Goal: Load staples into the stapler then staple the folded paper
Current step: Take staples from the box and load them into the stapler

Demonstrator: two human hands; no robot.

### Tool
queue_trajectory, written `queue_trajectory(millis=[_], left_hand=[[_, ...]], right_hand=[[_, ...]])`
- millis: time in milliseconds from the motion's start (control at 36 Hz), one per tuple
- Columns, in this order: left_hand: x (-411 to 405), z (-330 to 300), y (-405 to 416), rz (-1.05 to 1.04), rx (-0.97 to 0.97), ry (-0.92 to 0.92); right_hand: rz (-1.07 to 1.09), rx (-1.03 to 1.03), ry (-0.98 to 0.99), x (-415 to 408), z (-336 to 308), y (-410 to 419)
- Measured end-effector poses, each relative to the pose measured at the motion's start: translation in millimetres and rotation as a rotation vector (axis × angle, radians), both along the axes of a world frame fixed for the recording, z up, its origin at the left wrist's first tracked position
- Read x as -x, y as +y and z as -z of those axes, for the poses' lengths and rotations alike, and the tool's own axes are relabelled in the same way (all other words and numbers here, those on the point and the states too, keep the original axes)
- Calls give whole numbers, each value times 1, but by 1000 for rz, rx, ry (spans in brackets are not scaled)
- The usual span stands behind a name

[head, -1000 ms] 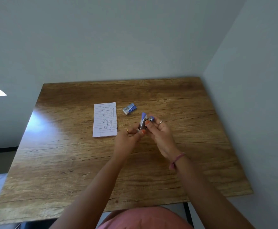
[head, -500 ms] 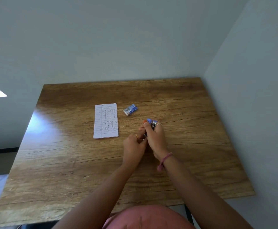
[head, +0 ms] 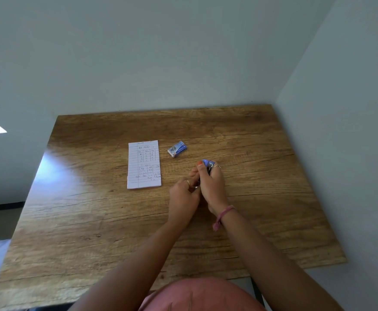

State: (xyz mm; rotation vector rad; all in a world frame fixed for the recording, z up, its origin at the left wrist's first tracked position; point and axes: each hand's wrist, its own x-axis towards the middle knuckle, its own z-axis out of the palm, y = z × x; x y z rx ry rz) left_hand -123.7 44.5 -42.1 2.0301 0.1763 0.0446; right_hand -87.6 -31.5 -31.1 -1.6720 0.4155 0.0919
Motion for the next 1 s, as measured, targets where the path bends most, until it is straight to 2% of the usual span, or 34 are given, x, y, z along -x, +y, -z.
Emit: queue_trajectory(millis=[417, 639, 750, 1000], left_hand=[[-1, 2, 2, -7, -109, 12], [-3, -4, 14, 120, -88, 0], [-3, -6, 26, 97, -74, 11], [-9, -10, 68, -129, -60, 0]], right_hand=[[19, -45, -46, -1, 3, 1], [-40, -140, -33, -4, 6, -10], [-91, -74, -42, -7, 5, -14], [-88, 268, -142, -14, 4, -21]])
